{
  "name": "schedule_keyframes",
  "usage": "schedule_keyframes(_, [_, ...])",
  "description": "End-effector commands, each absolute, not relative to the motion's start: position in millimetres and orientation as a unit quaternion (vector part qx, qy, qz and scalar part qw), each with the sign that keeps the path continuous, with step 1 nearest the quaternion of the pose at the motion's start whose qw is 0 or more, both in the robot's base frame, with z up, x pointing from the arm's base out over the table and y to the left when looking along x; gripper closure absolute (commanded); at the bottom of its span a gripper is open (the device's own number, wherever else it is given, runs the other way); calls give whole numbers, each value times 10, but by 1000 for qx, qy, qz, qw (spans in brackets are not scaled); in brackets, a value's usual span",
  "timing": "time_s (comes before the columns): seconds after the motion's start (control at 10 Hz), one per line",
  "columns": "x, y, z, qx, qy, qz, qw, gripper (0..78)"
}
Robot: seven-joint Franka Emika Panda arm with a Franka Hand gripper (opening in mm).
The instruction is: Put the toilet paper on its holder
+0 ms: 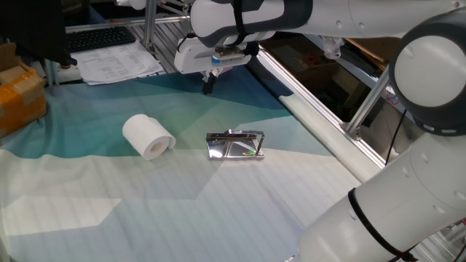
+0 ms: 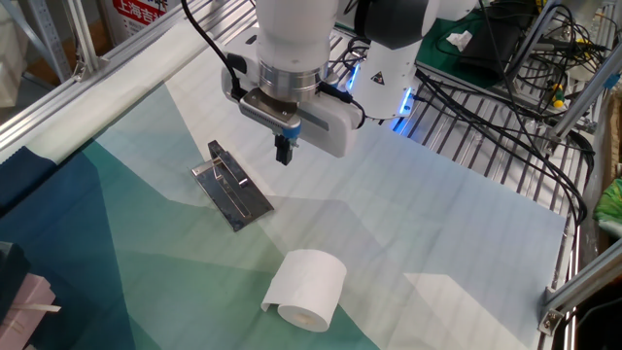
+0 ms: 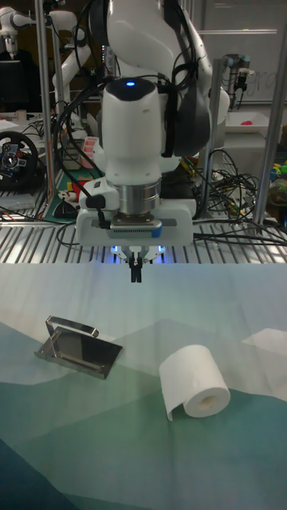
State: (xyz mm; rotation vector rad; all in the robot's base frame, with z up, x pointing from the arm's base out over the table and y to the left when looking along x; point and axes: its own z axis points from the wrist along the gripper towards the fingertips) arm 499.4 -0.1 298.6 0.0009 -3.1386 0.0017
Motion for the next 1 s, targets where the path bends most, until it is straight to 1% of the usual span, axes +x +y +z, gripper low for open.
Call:
schedule_keyframes(0.1, [4997,40,3001,-104,-994,-44,-5,776])
schedule_keyframes(0.5, [5035,204,3050,-91,-995,-44,-4,776])
schedule_keyframes(1.0, [5080,607,3220,-71,-997,-39,-3,776])
